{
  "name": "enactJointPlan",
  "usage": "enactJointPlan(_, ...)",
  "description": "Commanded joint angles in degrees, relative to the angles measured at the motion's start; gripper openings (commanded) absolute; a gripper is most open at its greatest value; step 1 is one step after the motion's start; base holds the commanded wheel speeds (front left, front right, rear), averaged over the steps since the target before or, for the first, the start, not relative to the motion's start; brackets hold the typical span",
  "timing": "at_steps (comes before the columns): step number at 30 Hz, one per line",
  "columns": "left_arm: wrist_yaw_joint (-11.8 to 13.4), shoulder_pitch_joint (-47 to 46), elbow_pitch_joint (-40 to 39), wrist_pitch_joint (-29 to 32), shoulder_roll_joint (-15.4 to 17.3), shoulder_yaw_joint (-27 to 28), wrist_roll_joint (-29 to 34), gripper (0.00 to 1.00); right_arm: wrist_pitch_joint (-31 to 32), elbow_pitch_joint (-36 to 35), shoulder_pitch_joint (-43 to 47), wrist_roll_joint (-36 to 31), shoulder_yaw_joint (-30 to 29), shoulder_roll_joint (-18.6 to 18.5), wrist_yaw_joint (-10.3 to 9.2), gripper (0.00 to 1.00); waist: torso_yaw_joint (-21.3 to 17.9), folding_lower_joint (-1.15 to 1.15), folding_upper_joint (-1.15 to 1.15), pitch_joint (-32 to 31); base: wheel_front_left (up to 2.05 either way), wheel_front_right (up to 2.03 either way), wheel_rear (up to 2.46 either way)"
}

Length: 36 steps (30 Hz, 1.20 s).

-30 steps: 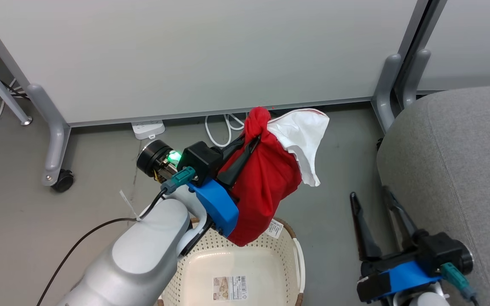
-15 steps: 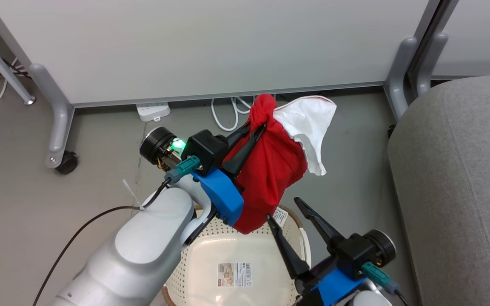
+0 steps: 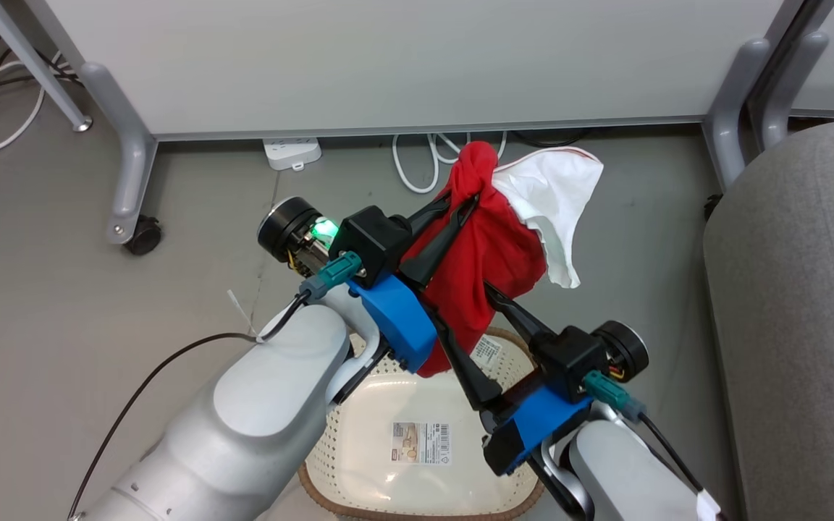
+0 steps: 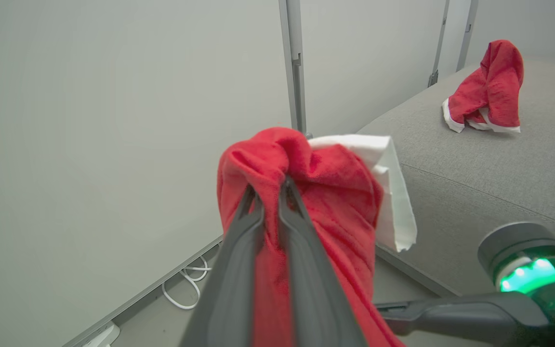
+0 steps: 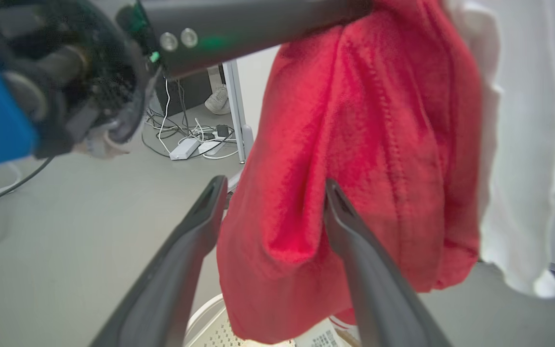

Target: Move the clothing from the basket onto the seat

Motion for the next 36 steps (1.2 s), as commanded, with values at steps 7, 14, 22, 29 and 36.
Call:
enactJointPlan(7, -0.20, -1.51, 0.05, -0.49, -0.87, 0.02, 0.42, 0.00, -0.05, 5.63, -5.82, 1.44, 1.74, 0.06, -0.04, 1.00, 1.36, -0.01, 0.00, 1.53, 0.00, 0.00, 0.00)
enactJointPlan(14, -0.25, -2.03, 0.21, -0.59, -1.57, 0.36, 0.47, 0.00, -0.05, 8.65, -8.73, 3.40, 1.60, 0.07, -0.04, 0.00, 1.88, -0.01, 0.00, 2.22, 0.00, 0.00, 0.00)
enactJointPlan(22, -0.56, -1.27, 0.03, -0.50, -1.90, 0.97, 0.98, 0.00, -0.05, 9.03, -9.01, 3.92, 2.43, 0.07, -0.04, 0.00, 1.85, -0.01, 0.00, 1.70, 0.00, 0.00, 0.00)
enactJointPlan(29, -0.76, -0.52, 0.31, -0.51, -2.03, 1.50, 1.42, 0.00, -0.05, 9.34, -8.34, 3.99, 2.82, 0.07, -0.04, 0.00, 1.70, -0.01, 0.00, 1.03, 0.00, 0.00, 0.00)
enactJointPlan(36, -0.44, 0.18, -0.06, -0.51, -2.19, 2.17, 2.03, 1.00, -0.05, 9.15, -8.14, 3.86, 3.20, 0.07, -0.04, 0.00, 1.66, -0.01, 0.00, 0.77, 0.00, 0.00, 0.00)
